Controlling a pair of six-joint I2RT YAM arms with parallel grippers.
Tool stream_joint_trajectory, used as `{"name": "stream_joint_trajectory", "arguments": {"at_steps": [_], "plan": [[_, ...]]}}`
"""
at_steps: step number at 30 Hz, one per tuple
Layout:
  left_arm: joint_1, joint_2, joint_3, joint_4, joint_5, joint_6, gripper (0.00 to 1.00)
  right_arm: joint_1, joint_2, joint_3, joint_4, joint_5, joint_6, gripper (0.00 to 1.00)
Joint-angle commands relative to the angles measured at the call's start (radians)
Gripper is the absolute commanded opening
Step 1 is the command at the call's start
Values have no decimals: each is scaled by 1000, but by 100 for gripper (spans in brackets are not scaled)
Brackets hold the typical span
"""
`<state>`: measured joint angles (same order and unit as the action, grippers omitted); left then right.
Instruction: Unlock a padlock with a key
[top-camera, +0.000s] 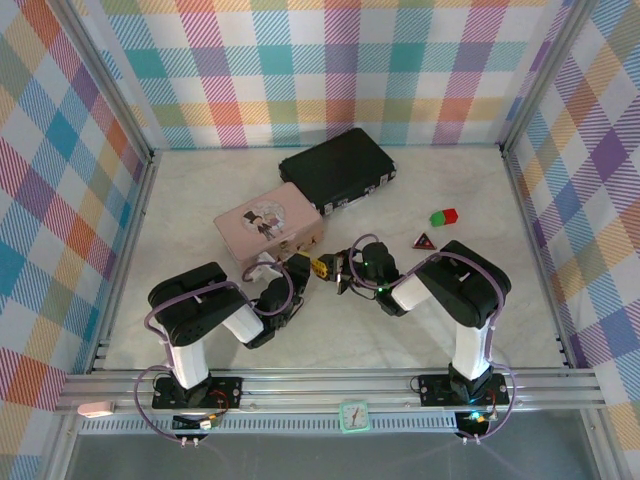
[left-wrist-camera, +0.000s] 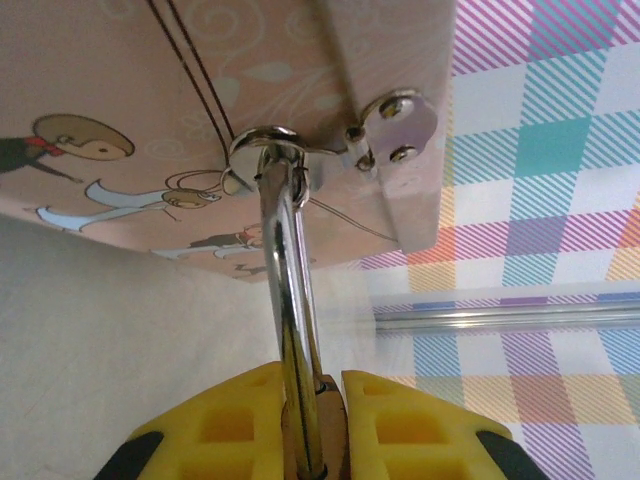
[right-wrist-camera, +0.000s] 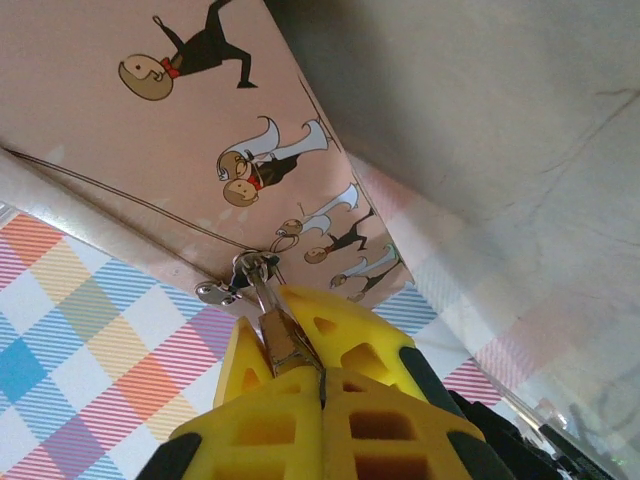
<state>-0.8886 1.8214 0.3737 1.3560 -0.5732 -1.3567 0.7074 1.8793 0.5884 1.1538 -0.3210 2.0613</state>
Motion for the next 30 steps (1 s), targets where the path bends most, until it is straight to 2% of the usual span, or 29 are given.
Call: {"name": "stream_joint_trajectory", "arguments": {"at_steps": [1,6,10,16,19,21,25,30], "plan": [[-35,-8,-27,5,114,100,0,1,-51,71,254,80,454,0],[-35,-27,-25,2,114,107,0,0,-29,38,253,53,408,1],[-35,-46,-30,-14,76,64,0,-9,-4,18,230,-14,280,15],[-32,-44,-21,-54,72,-3,0,-33,-11,4,109,-105,55,27],[-29,-51,-22,-63,70,-16,0,-56,-62,-5,1,-141,-74,30],[-26,-67,-22,-80,70,-24,0,-70,-117,-5,-145,-170,-198,34],[-22,-137,1,-242,82,-57,0,-84,-236,4,-442,-175,-427,39],[-18,-180,18,-337,94,-79,0,-91,-299,32,-627,-191,-590,41]]}}
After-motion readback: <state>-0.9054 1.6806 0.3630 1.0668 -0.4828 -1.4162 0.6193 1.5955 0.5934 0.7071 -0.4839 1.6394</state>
